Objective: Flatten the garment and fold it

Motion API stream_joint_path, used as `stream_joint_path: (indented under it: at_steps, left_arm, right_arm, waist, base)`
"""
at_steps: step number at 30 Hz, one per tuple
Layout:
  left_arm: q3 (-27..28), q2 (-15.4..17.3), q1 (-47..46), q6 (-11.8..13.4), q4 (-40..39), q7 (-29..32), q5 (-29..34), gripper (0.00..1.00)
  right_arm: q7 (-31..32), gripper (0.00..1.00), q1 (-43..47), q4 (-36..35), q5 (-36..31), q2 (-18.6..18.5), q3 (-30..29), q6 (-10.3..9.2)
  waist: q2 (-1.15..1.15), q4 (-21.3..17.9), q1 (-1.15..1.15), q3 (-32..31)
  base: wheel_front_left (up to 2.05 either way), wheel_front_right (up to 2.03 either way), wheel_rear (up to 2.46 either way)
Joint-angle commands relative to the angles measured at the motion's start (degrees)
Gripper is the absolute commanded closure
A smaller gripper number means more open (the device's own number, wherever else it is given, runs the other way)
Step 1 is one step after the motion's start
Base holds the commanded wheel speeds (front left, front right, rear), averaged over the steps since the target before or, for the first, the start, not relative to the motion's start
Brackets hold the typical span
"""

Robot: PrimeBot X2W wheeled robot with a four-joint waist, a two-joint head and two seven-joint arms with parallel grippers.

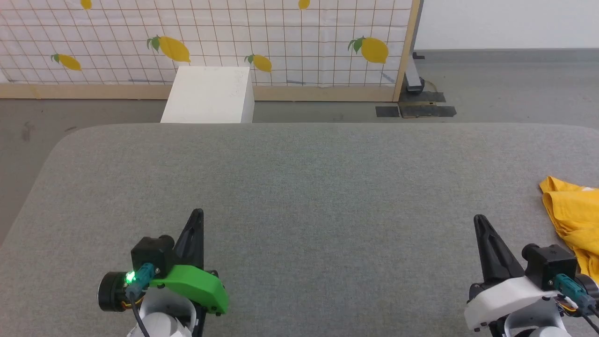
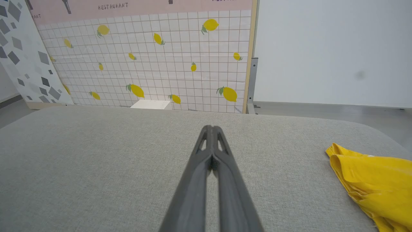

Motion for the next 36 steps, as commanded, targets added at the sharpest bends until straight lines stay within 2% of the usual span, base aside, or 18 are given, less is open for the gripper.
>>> stream_joint_path:
  at_steps: [1,36]
  left_arm:
    - [0.32,-0.15,1.10,0.42,-0.59,0.27,0.85,1.00]
    - [2.13,-0.23,2.97,1.87,-5.57,4.34,4.59,1.00]
  right_arm:
    - [0.25,1.00,-0.91,-0.38,-0.56,0.05,0.16,-0.05]
    - [2.34,1.00,-1.64,-1.29,-2.78,0.09,1.46,-0.07]
  waist:
    - [0.00,-0.05,0.00,0.02]
    - [0.00,-1.21,0.00,0.54]
  base:
    - [0.00,0.00,0.00]
    - [0.00,0.00,0.00]
